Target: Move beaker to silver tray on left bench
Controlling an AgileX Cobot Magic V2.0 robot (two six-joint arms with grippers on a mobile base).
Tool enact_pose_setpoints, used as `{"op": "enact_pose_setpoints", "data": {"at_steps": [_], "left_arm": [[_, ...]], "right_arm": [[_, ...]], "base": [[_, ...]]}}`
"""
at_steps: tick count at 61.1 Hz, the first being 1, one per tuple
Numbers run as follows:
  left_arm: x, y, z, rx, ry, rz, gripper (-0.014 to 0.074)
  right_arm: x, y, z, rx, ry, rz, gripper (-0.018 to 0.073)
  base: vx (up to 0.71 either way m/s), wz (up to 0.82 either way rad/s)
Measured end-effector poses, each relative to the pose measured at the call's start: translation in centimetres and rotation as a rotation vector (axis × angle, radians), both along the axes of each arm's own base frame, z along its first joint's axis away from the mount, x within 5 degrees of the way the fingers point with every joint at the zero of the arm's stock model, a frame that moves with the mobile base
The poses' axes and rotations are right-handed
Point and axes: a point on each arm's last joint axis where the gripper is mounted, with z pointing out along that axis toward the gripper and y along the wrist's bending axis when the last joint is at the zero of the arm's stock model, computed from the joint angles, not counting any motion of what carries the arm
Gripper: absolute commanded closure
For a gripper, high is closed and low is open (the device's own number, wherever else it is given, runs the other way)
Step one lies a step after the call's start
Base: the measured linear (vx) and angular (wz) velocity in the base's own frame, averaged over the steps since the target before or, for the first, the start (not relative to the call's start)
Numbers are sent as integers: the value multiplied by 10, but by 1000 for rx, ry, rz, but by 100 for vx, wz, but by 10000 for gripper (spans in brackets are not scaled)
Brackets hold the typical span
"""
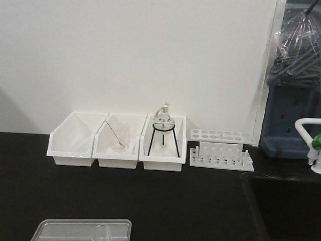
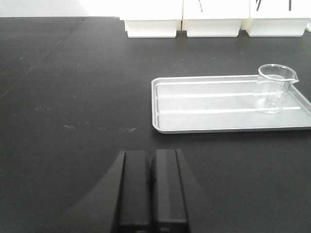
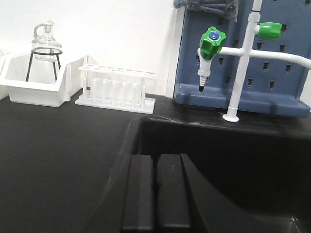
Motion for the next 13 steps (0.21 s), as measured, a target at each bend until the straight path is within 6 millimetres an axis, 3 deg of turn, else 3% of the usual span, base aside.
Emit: {"op": "enact_pose_setpoints", "data": {"at_steps": [13], "left_arm": [[0, 0, 0, 0, 0, 0, 595]], "right_arm": [[0, 0, 0, 0, 0, 0, 573]], "base": [[0, 0]]}}
